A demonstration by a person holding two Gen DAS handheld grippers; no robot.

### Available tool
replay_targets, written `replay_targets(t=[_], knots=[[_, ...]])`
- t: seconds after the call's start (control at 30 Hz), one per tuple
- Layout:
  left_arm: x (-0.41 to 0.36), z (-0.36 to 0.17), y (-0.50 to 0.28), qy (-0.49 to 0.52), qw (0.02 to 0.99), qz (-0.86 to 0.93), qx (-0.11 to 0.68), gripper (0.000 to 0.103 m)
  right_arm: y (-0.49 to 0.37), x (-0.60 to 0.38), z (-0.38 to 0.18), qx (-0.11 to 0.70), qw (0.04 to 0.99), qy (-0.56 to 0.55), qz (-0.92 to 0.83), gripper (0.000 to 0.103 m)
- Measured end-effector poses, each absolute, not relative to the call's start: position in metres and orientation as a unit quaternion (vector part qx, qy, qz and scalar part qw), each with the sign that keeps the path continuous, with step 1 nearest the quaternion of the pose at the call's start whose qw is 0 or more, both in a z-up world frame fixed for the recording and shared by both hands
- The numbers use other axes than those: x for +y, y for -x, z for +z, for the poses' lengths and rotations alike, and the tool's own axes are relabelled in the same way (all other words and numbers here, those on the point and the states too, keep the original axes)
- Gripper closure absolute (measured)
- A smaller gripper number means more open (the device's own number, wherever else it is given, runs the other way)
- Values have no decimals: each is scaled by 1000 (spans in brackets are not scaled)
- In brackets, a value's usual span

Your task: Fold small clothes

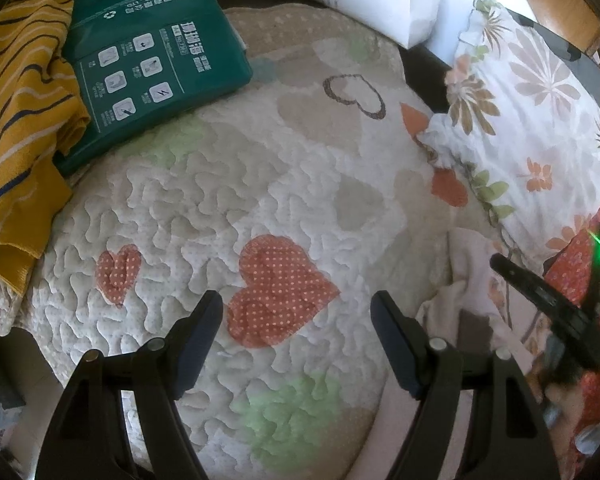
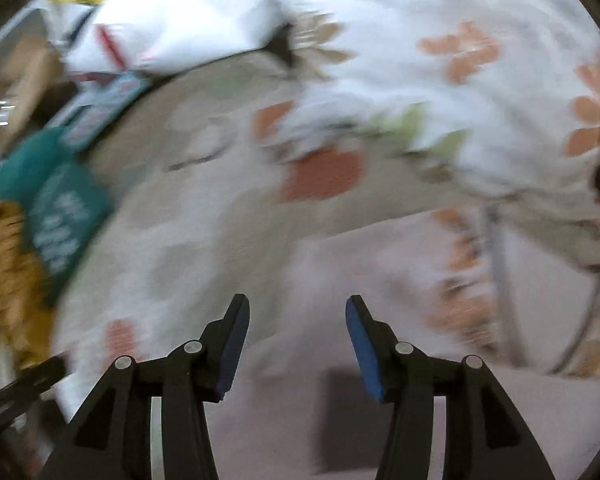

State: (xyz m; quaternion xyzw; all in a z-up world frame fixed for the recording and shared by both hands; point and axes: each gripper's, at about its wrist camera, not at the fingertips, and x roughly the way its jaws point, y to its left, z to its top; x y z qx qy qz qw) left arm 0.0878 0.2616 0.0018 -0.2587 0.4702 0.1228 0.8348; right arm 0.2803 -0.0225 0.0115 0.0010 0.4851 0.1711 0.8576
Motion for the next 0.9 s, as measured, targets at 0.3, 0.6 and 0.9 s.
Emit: replay_targets(t=[0.3,0.6,0.9], knots=[[246,0,-96,238,838,123,475,28,-325,11,-44,529,833,126,100,96],[227,3,-97,236,841,98,478,28,-279,-35,4,517,844,37,137,76],[219,4,-96,234,841,94,478,28,-211,-12,-49,528,832,84,146,81]])
